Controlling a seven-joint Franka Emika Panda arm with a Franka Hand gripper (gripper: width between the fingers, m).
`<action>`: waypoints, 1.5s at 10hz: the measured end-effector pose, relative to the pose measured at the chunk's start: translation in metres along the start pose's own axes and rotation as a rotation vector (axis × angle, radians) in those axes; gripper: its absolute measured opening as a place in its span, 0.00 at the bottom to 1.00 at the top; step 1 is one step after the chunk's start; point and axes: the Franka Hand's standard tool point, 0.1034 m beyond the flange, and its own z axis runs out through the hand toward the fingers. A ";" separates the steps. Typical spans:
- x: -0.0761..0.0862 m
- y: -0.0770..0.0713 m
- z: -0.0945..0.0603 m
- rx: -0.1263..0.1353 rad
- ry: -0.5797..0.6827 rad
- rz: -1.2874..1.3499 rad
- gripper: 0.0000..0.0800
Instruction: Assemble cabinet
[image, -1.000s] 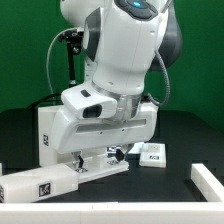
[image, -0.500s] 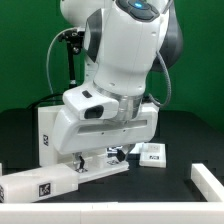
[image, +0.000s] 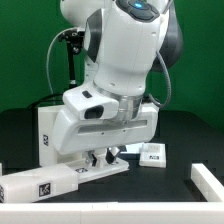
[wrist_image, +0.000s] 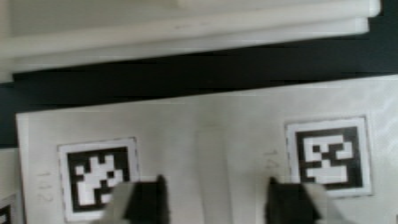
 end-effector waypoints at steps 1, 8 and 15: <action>0.000 0.000 0.000 0.000 0.000 0.000 0.12; 0.031 -0.037 -0.057 -0.018 0.080 -0.199 0.08; 0.022 -0.107 -0.075 -0.086 0.166 -0.354 0.08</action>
Offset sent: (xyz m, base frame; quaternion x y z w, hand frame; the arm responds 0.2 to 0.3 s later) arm 0.0169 0.0213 0.0275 -0.0061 -0.0048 -0.0482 0.9988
